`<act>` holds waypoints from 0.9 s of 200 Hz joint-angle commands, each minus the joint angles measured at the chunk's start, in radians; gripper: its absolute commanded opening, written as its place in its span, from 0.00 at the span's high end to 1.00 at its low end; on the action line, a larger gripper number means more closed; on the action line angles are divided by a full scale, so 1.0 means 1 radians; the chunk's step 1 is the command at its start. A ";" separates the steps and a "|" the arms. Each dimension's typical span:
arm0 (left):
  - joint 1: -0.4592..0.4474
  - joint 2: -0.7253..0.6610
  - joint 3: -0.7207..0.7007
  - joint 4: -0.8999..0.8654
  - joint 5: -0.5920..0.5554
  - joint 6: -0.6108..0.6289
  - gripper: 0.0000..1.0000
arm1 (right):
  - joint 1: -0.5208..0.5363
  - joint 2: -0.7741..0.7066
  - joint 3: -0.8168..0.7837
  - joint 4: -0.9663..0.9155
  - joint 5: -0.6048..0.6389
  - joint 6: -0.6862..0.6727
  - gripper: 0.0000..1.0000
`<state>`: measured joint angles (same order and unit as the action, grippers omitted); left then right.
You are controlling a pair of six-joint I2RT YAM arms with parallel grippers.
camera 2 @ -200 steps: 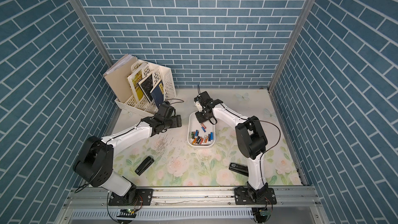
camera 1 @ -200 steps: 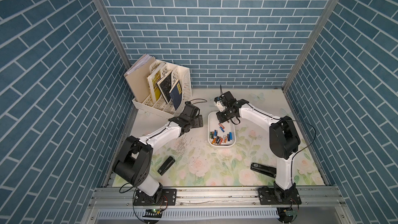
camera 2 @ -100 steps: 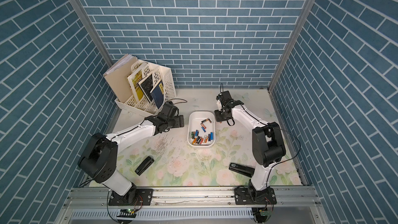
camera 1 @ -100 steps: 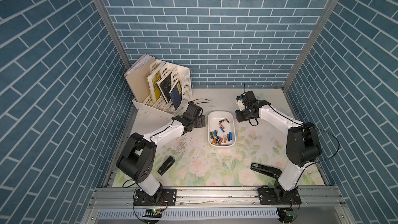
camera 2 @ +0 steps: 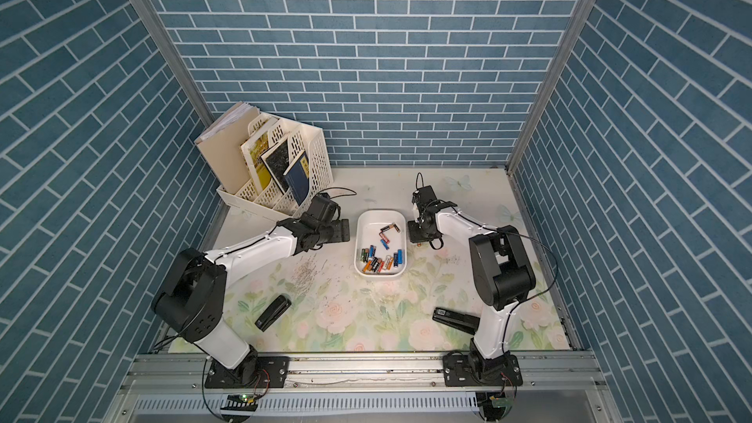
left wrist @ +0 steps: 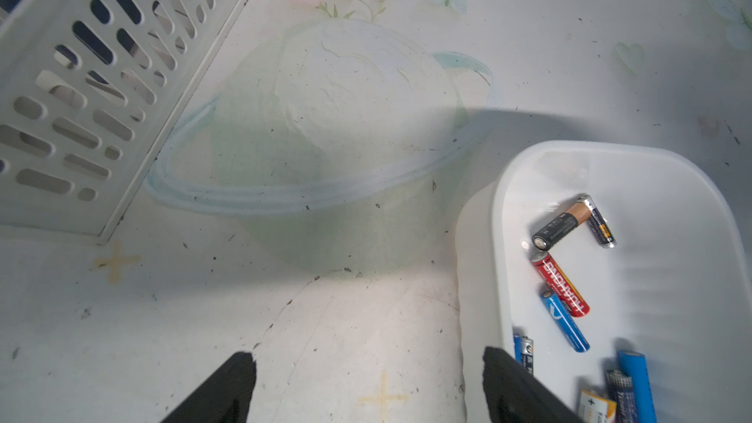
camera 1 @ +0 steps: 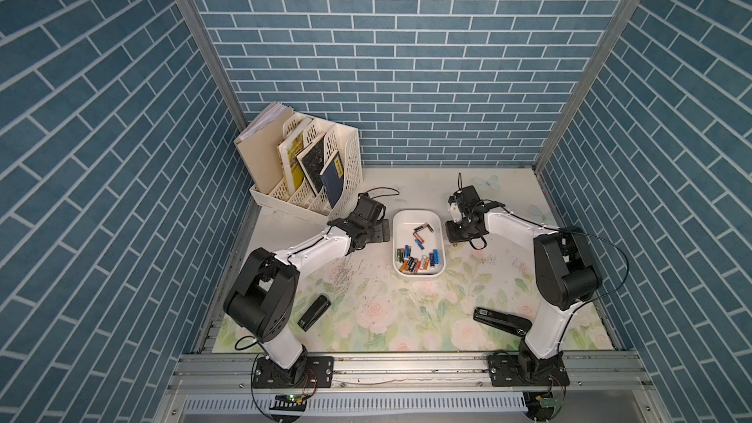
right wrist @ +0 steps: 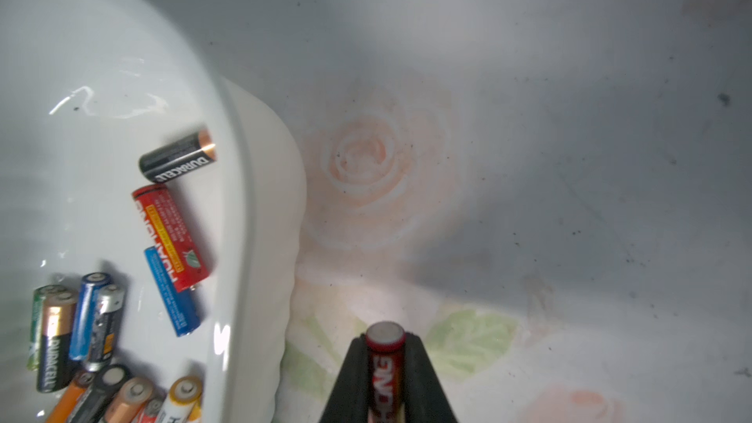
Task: Take the batteries out of the storage box
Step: Place the battery at the center of the board.
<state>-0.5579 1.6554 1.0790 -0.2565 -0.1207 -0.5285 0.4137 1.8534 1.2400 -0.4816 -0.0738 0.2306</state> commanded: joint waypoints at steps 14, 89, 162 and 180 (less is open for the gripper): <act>-0.010 0.019 0.025 -0.018 0.004 -0.007 0.08 | -0.005 0.042 0.003 0.005 0.066 0.036 0.86; -0.014 0.034 0.036 -0.023 0.002 -0.006 0.08 | -0.008 0.068 -0.011 0.020 0.074 0.070 0.86; -0.014 0.040 0.036 -0.023 0.003 -0.006 0.08 | -0.009 0.087 -0.023 0.024 0.071 0.077 0.86; -0.017 0.040 0.035 -0.023 0.003 -0.006 0.08 | -0.009 0.089 -0.027 0.023 0.073 0.075 0.85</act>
<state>-0.5644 1.6787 1.0920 -0.2581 -0.1162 -0.5285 0.4103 1.9163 1.2327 -0.4534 -0.0151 0.2840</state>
